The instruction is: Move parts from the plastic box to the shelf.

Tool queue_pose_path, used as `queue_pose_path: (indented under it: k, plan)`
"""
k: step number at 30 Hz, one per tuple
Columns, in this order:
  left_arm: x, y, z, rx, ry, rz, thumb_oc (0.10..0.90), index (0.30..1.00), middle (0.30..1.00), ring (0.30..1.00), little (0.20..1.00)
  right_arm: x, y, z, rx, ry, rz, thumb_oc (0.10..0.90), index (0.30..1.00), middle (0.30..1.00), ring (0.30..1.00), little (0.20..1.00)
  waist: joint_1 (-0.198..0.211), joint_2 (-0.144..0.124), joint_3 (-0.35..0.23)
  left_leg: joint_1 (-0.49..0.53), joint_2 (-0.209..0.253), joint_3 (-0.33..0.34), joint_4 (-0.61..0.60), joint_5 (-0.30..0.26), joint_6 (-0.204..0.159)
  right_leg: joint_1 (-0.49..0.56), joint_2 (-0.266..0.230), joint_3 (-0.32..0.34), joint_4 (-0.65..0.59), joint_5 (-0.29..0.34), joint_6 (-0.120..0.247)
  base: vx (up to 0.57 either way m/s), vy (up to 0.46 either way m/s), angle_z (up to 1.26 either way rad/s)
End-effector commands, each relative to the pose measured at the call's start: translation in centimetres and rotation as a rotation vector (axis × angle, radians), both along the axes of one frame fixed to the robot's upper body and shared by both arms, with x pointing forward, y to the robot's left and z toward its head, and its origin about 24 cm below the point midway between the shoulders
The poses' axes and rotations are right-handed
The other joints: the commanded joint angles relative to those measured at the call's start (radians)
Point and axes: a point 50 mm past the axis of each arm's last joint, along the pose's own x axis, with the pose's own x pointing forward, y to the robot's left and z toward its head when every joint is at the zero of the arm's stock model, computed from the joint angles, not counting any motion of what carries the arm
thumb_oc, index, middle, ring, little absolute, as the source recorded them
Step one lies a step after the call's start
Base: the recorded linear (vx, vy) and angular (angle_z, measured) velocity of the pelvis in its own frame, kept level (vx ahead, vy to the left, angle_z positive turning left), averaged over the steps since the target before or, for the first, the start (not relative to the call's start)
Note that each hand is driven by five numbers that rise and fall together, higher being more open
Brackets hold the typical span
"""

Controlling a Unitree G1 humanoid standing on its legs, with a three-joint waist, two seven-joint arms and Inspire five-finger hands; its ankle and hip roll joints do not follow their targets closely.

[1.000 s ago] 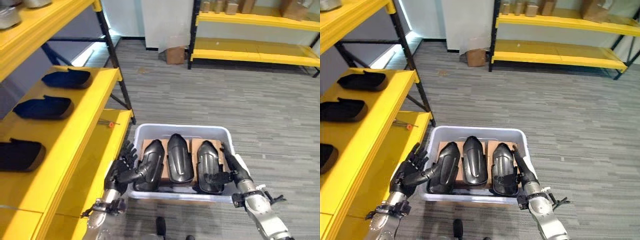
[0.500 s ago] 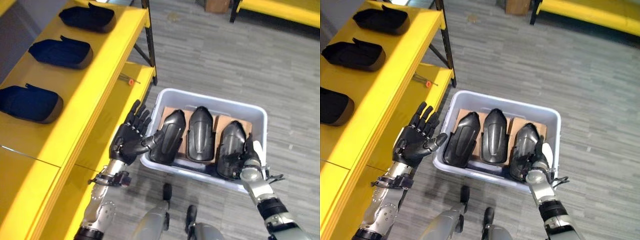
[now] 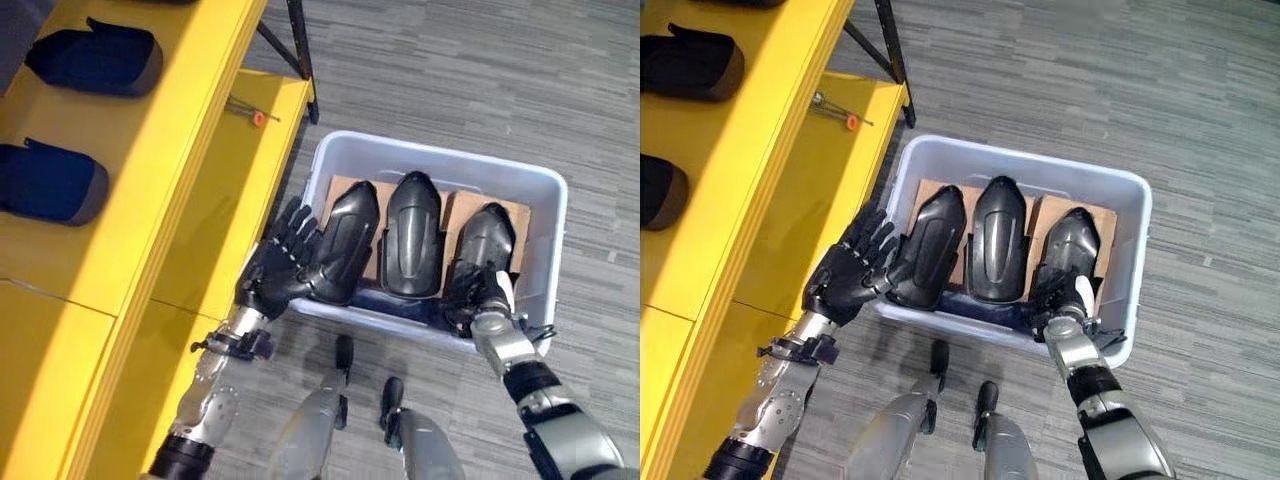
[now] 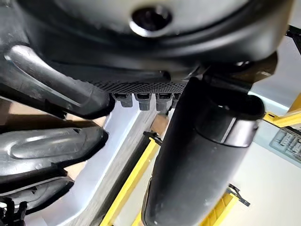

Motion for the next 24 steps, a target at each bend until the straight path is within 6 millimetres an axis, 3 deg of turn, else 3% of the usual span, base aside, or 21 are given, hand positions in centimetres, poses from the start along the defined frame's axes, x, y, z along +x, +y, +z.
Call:
queue_pose_path:
  k: [1,6,8,18,24]
  plan:
    - [-0.2,-0.5,3.8,-0.069,-0.204,-0.04,0.9,1.0,1.0,1.0,1.0,1.4,-1.3,3.2,-0.142,-0.058,0.038,0.9,1.0,1.0,1.0,1.0,0.01,0.018,-0.033,-0.015,0.016,0.018,0.026,-0.034,-0.04,-0.048,-0.017,-0.064,-0.004,0.112,-0.009,-0.08,-0.014,0.02]
    - [0.0,-1.0,4.3,-0.06,-0.219,-0.057,0.9,1.0,1.0,1.0,1.0,2.1,-2.2,4.2,-0.179,-0.071,0.008,0.9,1.0,1.0,1.0,1.0,0.022,0.046,-0.001,-0.054,0.01,0.02,0.035,-0.025,-0.032,-0.115,-0.022,-0.073,0.063,0.103,-0.01,-0.06,-0.023,0.03]
    - [0.1,-1.2,4.2,-0.079,-0.197,-0.078,0.9,1.0,1.0,1.0,1.0,2.6,-3.0,5.5,-0.305,-0.079,0.008,0.9,1.0,1.0,1.0,1.0,0.026,0.056,0.012,-0.071,0.004,0.019,0.042,-0.023,-0.029,-0.137,-0.026,-0.077,0.092,0.091,-0.012,-0.04,-0.03,0.04]
    - [-0.4,-1.6,3.8,-0.065,-0.197,-0.12,0.9,1.0,1.0,1.0,1.0,3.4,-6.0,10.2,-0.559,-0.14,-0.059,0.9,1.0,1.0,1.0,1.0,0.046,0.09,0.036,-0.117,-0.006,0.012,0.06,-0.014,-0.028,-0.192,-0.031,-0.089,0.142,0.083,-0.013,-0.02,-0.016,0.04]
    - [-0.7,-1.8,3.7,-0.085,-0.171,-0.162,0.9,1.0,1.0,1.0,1.0,3.9,-6.0,13.9,-0.595,-0.341,-0.057,0.9,1.0,1.0,1.0,1.0,0.04,0.098,0.041,-0.113,-0.004,0.017,0.066,-0.02,-0.026,-0.198,-0.035,-0.087,0.146,0.086,-0.01,-0.01,-0.006,0.02]
